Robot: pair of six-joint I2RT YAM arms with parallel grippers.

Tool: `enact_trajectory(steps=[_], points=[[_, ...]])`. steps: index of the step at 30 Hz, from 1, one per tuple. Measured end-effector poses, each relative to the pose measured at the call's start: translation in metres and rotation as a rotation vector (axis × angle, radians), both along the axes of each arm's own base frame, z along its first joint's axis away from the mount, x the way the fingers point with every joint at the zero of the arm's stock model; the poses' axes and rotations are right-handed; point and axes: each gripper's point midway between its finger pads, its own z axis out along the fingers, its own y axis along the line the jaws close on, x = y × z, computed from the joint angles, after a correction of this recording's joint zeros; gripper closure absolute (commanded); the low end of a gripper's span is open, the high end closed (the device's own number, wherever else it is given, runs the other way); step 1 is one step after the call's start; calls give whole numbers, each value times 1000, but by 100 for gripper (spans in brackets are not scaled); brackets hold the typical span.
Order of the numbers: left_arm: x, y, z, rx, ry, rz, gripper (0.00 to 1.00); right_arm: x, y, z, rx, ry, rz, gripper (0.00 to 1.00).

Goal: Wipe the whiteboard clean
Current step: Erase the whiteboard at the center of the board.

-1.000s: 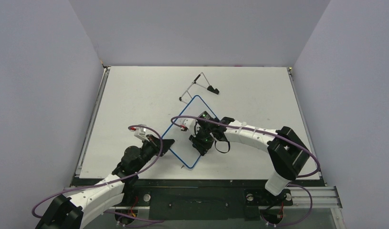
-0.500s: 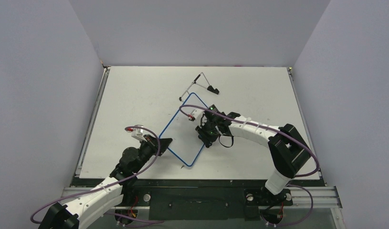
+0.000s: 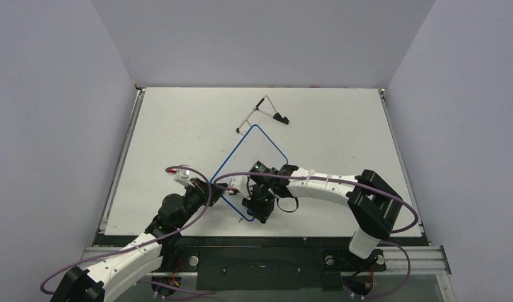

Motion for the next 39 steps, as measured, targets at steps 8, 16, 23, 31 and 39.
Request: enact_trajectory(steps=[8, 16, 23, 31, 39], points=[[3, 9, 3, 6, -16, 49, 100, 6, -8, -12, -31, 50, -55, 100], [6, 11, 5, -7, -15, 64, 100, 102, -59, -18, -52, -43, -458, 100], [8, 11, 1, 3, -4, 68, 100, 73, -34, -21, -64, -21, -340, 100], [8, 12, 3, 11, -19, 67, 100, -4, 1, -13, -87, 63, -28, 100], [5, 11, 7, -7, -23, 61, 100, -46, 12, 0, -19, 235, 119, 100]])
